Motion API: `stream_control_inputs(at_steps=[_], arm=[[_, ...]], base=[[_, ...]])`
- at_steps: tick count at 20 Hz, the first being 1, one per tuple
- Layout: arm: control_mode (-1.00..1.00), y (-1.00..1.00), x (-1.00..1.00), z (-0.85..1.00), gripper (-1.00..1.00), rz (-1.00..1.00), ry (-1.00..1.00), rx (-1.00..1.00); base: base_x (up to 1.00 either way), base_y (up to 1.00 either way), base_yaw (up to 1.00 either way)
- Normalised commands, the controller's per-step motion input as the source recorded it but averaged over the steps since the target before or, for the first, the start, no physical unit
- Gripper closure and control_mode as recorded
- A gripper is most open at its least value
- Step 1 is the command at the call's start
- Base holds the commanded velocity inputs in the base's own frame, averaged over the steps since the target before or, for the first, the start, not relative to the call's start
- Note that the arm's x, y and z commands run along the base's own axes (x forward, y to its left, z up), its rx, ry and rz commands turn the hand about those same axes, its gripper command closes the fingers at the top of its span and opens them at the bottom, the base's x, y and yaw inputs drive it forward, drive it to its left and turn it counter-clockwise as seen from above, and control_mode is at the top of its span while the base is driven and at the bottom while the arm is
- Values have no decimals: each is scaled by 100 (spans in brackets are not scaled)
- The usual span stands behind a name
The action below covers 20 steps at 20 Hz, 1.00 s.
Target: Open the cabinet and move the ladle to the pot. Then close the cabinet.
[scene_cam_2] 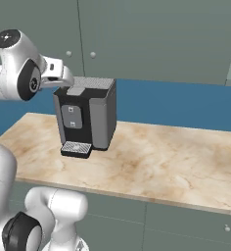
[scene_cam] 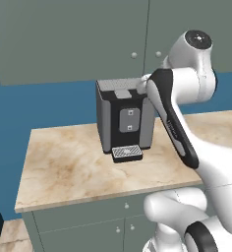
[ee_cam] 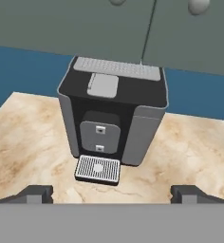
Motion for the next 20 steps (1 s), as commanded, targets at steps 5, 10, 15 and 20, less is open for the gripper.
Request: stream_control_inputs(at_steps=[5,10,15,20], arm=[[-100,14,2,49,-100,-1,0,0],[-100,9,7,43,-100,0,0,0],[-100,5,28,14,-100,-1,0,0],[-100,0,44,6,-100,-2,0,0]], base=[[0,0,0],[0,0,0],[0,0,0],[0,0,0]])
